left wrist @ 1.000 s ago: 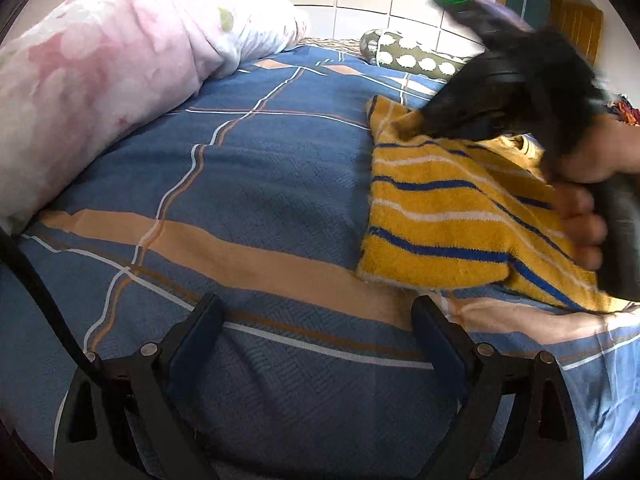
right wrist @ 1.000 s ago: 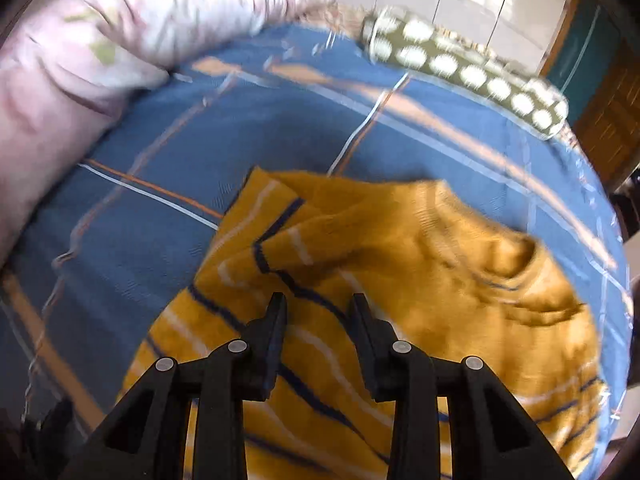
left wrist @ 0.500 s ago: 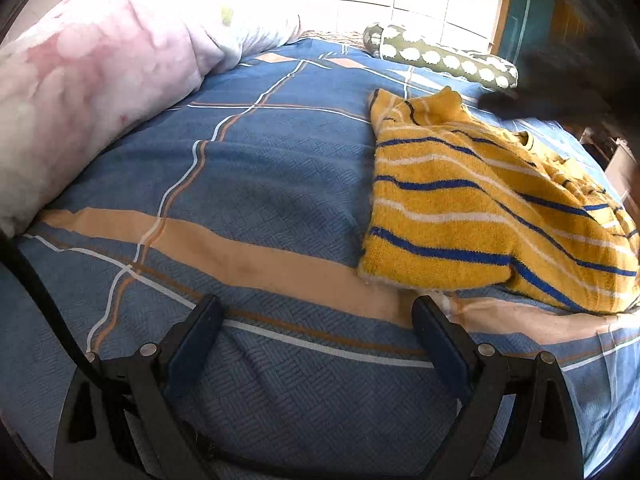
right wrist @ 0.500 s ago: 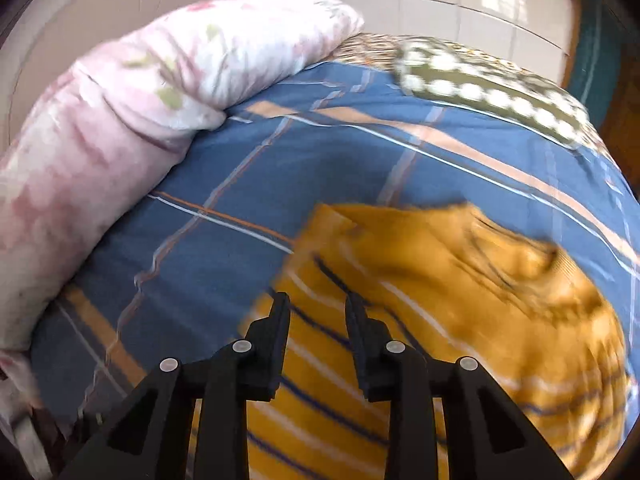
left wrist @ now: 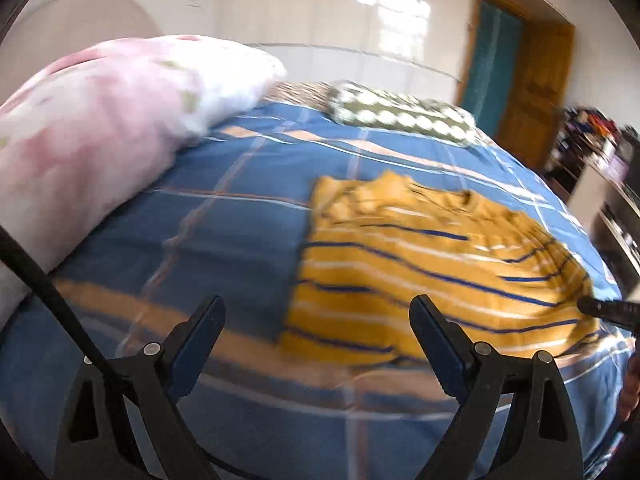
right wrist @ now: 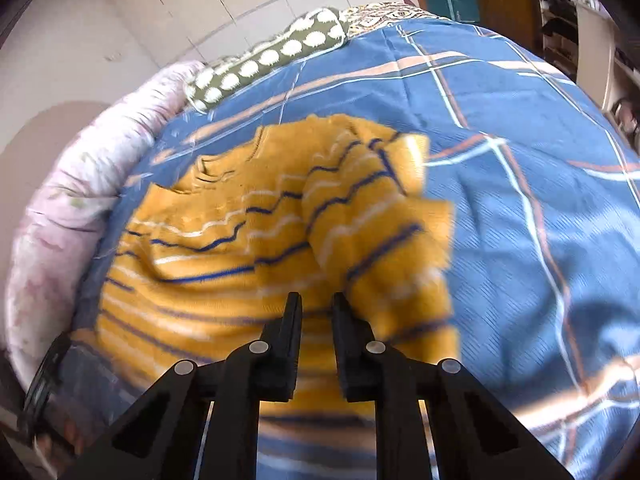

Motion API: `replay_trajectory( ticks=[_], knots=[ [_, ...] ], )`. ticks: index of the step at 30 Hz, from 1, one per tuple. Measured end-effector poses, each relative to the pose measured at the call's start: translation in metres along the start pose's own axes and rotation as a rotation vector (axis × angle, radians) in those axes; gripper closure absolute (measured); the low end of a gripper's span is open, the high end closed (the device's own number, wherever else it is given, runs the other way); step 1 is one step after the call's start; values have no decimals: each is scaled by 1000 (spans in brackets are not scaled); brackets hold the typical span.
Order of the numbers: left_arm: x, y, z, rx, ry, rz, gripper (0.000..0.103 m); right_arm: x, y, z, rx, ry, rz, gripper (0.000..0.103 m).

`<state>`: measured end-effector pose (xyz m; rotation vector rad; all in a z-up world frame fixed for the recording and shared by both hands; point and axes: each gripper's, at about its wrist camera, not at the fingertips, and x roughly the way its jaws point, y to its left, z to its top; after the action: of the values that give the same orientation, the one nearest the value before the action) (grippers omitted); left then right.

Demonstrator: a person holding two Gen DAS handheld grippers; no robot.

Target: Fold small clothes

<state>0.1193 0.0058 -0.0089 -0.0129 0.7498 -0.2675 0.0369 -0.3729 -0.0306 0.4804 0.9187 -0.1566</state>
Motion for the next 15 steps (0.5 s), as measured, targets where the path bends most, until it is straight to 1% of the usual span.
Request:
replay_trajectory(
  ticks=[1,2,3,4,5,6,7,8,9,11,12,13,14,15],
  knots=[
    [10,-8,8,31,12,-14,11,-5,-2,-4,-15,-12,-53,68],
    [19,-14,12,56,22,-15,11,-14,-7,-9,-38,-35,-89,60],
    [31,-18,16,77,42,-6,11,-18,-12,-12,-45,-43,-110,59],
    [46,-22,19,86,80,14,11,-23,-17,-16,-47,-46,-137,59],
    [63,-18,20,85,125,40,11,-28,-27,-19,-36,-50,-151,59],
    [74,-14,20,81,150,66,11,-33,-38,-22,-20,-54,-152,59],
    [87,-4,19,68,175,121,12,-39,-47,-23,6,-61,-154,59],
    [96,8,16,46,189,182,12,-45,-55,-23,24,-68,-156,59],
    [99,16,14,28,196,206,12,-51,-59,-25,35,-78,-156,59],
    [102,45,13,-82,217,196,11,-60,-60,-22,39,-103,-154,59],
    [103,53,13,-107,219,221,11,-63,-58,-20,33,-114,-150,59],
    [101,61,15,-117,208,269,12,-64,-53,-17,23,-124,-143,59],
    [100,68,15,-110,193,376,13,-66,-46,-15,10,-135,-129,59],
    [100,74,15,-111,186,422,13,-64,-38,-12,1,-142,-116,59]
  ],
)
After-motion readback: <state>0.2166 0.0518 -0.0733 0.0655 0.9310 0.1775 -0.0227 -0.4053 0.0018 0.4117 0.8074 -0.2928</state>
